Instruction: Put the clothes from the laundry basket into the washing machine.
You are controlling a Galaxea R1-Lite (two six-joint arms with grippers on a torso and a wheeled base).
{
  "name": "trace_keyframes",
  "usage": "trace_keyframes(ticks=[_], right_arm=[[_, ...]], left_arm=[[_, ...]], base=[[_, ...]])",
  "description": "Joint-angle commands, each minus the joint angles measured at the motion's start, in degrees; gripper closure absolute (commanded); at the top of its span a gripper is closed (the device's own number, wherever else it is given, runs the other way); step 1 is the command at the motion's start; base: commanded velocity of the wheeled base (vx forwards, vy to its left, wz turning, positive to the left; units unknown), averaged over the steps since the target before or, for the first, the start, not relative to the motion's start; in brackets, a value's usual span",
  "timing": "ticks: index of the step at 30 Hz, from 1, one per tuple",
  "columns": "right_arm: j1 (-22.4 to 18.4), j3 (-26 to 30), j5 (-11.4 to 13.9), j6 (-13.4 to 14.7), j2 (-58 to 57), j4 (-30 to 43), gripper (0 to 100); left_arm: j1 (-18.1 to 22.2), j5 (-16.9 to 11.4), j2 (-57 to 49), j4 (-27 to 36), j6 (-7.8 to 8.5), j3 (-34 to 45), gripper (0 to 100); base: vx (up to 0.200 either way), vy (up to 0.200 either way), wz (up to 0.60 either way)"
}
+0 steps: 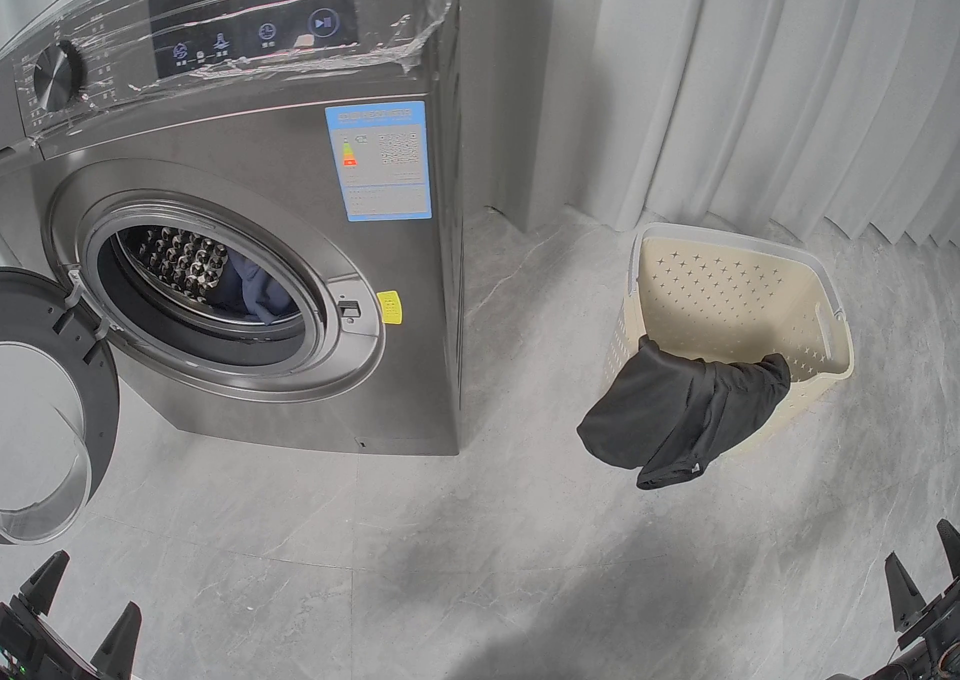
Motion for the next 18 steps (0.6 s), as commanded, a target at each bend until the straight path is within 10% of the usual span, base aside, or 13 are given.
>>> trace_keyframes(ticks=[1, 12, 18], right_arm=[[0.01, 1.01, 0.08, -0.05, 0.24, 0.02, 0], [0.01, 0.84, 0.16, -0.05, 0.16, -0.5, 0], [0.09, -7.43, 0.34, 0.48, 1.21, -0.77, 0]], left_arm=[[0.16, 0.01, 0.05, -0.04, -0.04, 1.01, 0], [0.16, 0.01, 0.05, -0.04, -0.39, 1.01, 0], [0.16, -0.08, 0.05, -0.04, -0.21, 1.01, 0]], base=[[0.0, -0.2, 0.0], [0.0, -0.2, 0.0], [0.0, 0.0, 0.0]])
